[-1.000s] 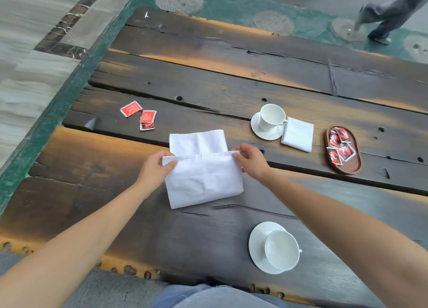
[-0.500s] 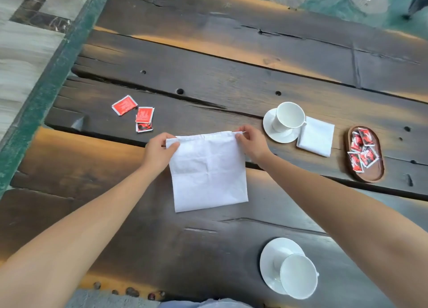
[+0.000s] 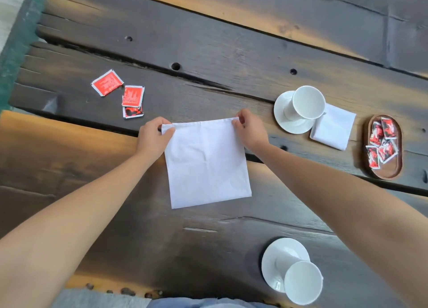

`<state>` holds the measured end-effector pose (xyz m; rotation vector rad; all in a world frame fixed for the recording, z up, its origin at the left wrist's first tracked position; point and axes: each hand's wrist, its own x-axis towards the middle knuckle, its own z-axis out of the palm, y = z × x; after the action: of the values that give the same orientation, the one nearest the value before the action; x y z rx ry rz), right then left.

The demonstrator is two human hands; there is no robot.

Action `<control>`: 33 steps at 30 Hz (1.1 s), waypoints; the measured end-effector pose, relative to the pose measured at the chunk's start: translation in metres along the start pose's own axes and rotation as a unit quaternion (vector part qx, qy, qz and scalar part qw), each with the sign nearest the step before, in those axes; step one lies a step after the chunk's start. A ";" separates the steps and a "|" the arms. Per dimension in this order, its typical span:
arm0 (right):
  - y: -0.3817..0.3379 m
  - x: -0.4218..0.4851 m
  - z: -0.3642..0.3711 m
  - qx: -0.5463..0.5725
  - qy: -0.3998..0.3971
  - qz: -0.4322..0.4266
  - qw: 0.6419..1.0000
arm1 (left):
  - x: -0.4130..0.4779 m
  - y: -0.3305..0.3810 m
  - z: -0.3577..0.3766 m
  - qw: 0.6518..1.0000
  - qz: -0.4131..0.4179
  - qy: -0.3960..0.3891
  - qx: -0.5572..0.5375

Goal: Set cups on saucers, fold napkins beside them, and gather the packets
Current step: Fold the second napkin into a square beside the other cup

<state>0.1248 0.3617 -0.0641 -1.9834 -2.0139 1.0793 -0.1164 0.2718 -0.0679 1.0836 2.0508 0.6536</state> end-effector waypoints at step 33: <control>0.048 -0.065 -0.019 -0.398 -0.220 -0.188 0.871 | -0.062 -0.048 0.001 0.840 0.230 -0.199 0.449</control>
<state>0.1833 0.3052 -0.0512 -1.5188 -3.3342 0.6951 -0.1149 0.1948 -0.0798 2.0731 1.7034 -0.4033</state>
